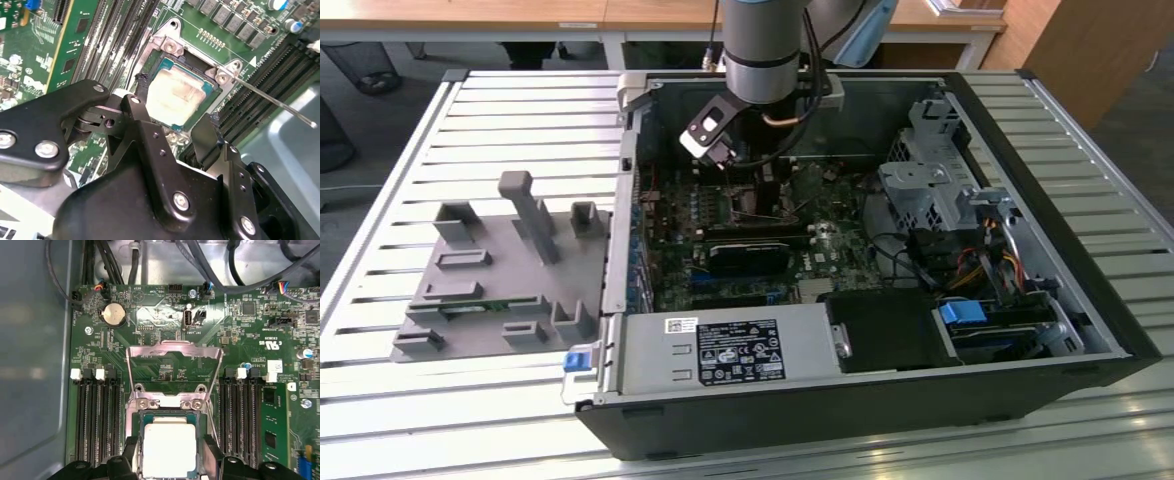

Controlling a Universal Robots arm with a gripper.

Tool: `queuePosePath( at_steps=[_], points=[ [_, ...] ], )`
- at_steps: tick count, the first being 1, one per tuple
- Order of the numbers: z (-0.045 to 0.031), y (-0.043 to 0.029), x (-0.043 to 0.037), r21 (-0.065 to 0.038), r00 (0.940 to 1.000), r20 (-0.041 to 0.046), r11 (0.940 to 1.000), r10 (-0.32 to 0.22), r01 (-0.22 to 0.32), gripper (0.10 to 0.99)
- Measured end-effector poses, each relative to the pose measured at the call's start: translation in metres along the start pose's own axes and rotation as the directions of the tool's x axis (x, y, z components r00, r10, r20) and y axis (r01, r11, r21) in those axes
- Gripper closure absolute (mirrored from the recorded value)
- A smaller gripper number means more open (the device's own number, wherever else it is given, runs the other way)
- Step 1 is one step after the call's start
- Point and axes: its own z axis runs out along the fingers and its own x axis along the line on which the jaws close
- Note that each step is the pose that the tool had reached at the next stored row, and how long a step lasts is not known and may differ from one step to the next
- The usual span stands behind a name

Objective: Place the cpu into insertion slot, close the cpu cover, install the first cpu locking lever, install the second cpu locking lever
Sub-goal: 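Place the cpu into insertion slot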

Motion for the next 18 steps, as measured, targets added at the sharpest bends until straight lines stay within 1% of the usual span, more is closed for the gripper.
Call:
queuePosePath(
  at_steps=[2,3,4,6,7,8,9,12,14,15,18],
  points=[
    [-0.0038,0.0003,0.0001,0.001,1.0000,0.0000,1.0000,0.000,0.000,0.482],
    [-0.0053,0.0004,0.0001,0.002,1.0000,0.0001,1.0000,0.000,0.000,0.545],
    [-0.0064,0.0006,0.0001,0.003,1.0000,0.0001,1.0000,0.000,0.000,0.545],
    [-0.0079,0.0007,0.0001,0.005,1.0000,0.0001,1.0000,0.000,0.000,0.667],
    [-0.0085,0.0008,0.0001,0.006,1.0000,0.0001,1.0000,0.000,0.000,0.667],
    [-0.0093,0.0008,0.0002,0.006,1.0000,0.0001,1.0000,0.000,0.000,0.725],
    [-0.0100,0.0009,0.0002,0.007,1.0000,0.0001,1.0000,0.000,0.000,0.725],
    [-0.0117,0.0012,0.0002,0.008,1.0000,0.0002,1.0000,0.000,0.000,0.898],
    [-0.0130,0.0013,0.0002,0.009,1.0000,0.0001,1.0000,0.000,0.000,0.898],
    [-0.0139,0.0014,0.0002,0.009,1.0000,0.0002,1.0000,0.000,0.000,0.961],
    [-0.0161,0.0016,0.0003,0.010,1.0000,0.0002,1.0000,0.000,0.000,0.980]
  ],
)
